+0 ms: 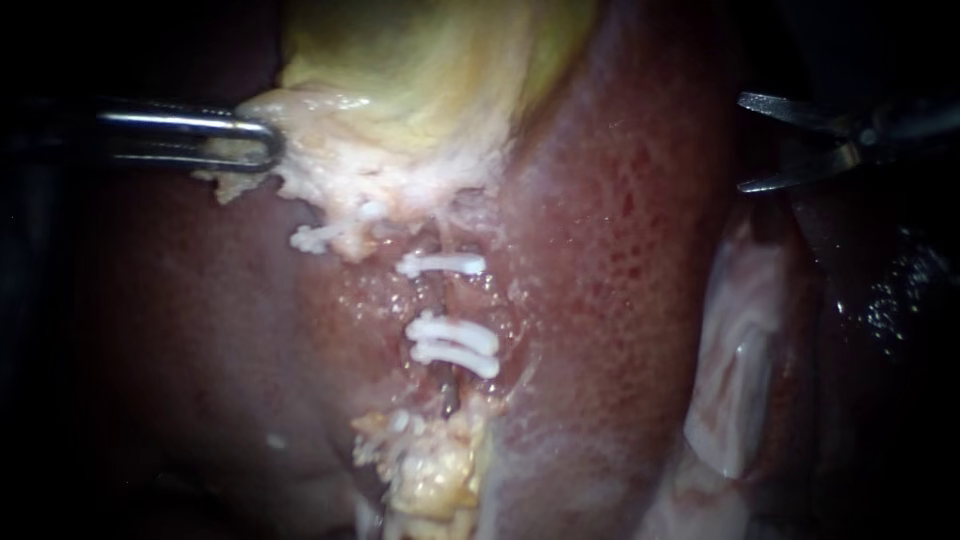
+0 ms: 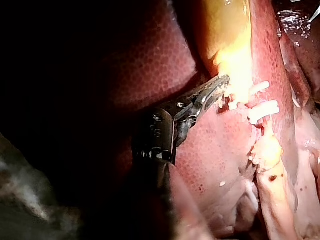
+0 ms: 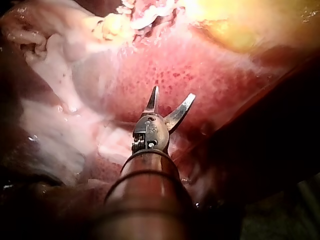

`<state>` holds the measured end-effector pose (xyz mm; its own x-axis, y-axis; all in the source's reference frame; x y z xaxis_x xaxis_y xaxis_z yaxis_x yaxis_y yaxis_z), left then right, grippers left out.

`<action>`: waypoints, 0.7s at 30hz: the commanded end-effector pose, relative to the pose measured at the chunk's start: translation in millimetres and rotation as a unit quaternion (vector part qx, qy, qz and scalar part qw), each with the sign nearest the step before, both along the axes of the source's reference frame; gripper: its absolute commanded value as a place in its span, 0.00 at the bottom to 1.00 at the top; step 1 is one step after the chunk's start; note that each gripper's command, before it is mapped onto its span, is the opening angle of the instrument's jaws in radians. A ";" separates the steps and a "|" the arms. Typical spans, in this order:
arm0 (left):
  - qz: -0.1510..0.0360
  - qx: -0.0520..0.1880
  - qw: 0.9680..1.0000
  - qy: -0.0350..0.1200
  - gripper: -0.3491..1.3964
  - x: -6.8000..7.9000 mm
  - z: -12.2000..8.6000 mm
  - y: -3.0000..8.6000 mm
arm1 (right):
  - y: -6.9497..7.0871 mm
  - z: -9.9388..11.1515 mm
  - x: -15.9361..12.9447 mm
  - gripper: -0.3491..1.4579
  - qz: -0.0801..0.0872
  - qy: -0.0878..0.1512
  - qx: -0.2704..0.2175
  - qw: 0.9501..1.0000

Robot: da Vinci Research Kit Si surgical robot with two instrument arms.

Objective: Go to the cutting position right tube

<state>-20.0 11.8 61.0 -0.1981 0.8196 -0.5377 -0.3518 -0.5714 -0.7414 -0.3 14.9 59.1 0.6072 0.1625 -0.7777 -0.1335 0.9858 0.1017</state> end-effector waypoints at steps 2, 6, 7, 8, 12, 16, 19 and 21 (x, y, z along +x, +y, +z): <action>-0.001 -0.002 1.000 0.001 0.00 -0.1 0.2 -0.2 | -0.5 0.0 0.5 0.99 -0.005 0.009 0.006 1.000; -0.001 -0.002 1.000 0.001 0.00 -0.1 0.2 -0.2 | -2.4 0.1 2.6 0.99 -0.004 0.028 0.044 0.999; -0.001 -0.002 1.000 0.001 0.00 -0.1 0.2 -0.2 | -2.9 0.2 3.2 0.99 -0.006 0.031 0.055 0.998; -0.001 -0.002 1.000 0.001 0.00 -0.1 0.2 -0.2 | -3.5 0.2 3.9 0.99 -0.007 0.033 0.068 0.997; -0.001 -0.002 1.000 0.001 0.00 -0.1 0.2 -0.2 | -6.0 0.7 6.7 0.98 -0.010 0.044 0.110 0.993; -0.001 -0.002 1.000 0.001 0.00 -0.2 0.2 -0.2 | -8.4 1.9 9.9 0.98 -0.007 0.055 0.154 0.986; -0.001 -0.002 1.000 0.001 0.00 -0.2 0.1 -0.2 | -10.1 3.2 12.0 0.97 -0.012 0.051 0.177 0.983; -0.002 -0.001 1.000 0.001 0.00 -0.3 0.1 -0.3 | -11.0 3.9 13.1 0.97 -0.016 0.050 0.189 0.981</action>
